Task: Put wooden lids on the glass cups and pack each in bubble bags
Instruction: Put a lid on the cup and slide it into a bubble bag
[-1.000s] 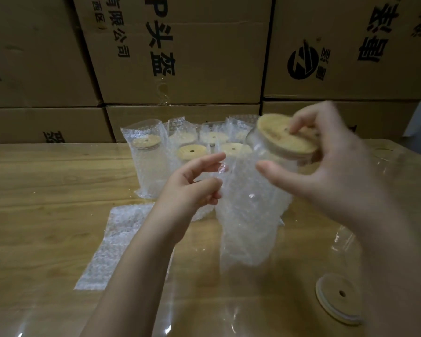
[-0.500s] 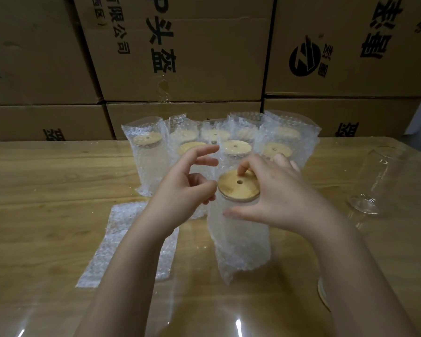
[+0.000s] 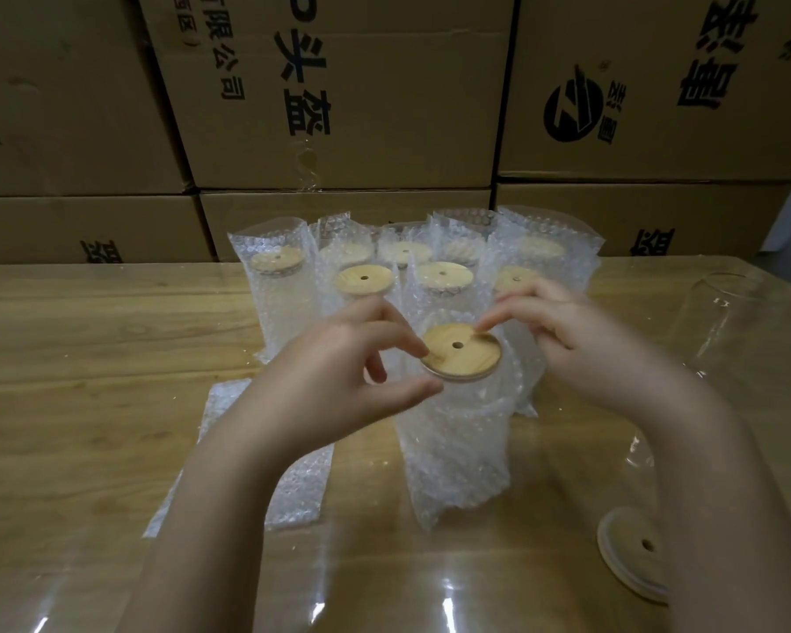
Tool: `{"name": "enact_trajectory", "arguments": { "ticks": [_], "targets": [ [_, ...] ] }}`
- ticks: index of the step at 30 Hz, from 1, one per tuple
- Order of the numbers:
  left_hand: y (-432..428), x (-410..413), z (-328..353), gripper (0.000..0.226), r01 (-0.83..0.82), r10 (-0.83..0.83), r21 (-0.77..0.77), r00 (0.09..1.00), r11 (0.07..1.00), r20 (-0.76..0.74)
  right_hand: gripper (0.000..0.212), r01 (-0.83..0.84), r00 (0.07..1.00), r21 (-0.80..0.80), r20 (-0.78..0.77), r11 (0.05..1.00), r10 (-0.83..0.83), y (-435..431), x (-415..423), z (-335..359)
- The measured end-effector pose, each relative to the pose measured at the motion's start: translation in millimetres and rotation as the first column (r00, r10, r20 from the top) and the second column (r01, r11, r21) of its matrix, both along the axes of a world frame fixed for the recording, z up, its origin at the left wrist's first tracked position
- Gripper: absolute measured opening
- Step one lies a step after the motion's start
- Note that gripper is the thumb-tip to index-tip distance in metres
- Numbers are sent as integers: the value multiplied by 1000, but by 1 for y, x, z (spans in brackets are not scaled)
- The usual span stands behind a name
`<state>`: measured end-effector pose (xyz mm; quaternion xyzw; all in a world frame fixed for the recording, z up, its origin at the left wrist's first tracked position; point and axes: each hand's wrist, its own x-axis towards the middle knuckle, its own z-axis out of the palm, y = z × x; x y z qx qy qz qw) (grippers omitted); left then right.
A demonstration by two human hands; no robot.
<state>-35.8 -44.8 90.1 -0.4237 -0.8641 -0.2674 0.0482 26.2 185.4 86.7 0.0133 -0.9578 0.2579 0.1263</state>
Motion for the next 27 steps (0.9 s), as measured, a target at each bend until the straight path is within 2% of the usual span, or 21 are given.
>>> {"name": "enact_trajectory", "arguments": {
  "ticks": [1, 3, 6, 8, 11, 16, 20, 23, 27],
  "targets": [
    [0, 2, 1, 52, -32, 29, -64, 998, 997, -58, 59, -27, 999, -40, 41, 999, 29, 1, -2, -3],
    [2, 6, 1, 44, -106, 74, -172, 981, 980, -179, 55, -53, 997, -68, 58, 996, 57, 2, -5, -8],
    [3, 9, 3, 29, -109, 65, -214, 977, 971, -203, 42, -40, 999, -39, 10, 998, 41, 2, -10, -11],
    [4, 11, 4, 30, -77, 34, -219, 981, 973, -192, 36, -11, 1000, -31, 0, 999, 11, 3, -12, -14],
    [3, 12, 7, 37, -9, -14, -129, 984, 992, -177, 27, 41, 999, 21, -2, 999, -41, 5, -15, -18],
    [-4, 8, 9, 31, -13, 15, 11, 966, 1000, -258, 22, -5, 999, -72, 41, 997, 8, 9, -16, -22],
    [-13, 0, 7, 25, -73, 98, 92, 944, 993, -314, 16, -8, 995, -121, -102, 993, -5, 11, -11, -15],
    [-17, -6, 5, 24, -103, 178, 218, 917, 970, -358, 12, -43, 979, -144, -206, 989, 13, 11, -6, -9],
    [-15, -9, 3, 28, -136, 229, 263, 903, 955, -364, 18, -53, 982, -151, -188, 987, 24, 8, -2, -4]
  ]
}}
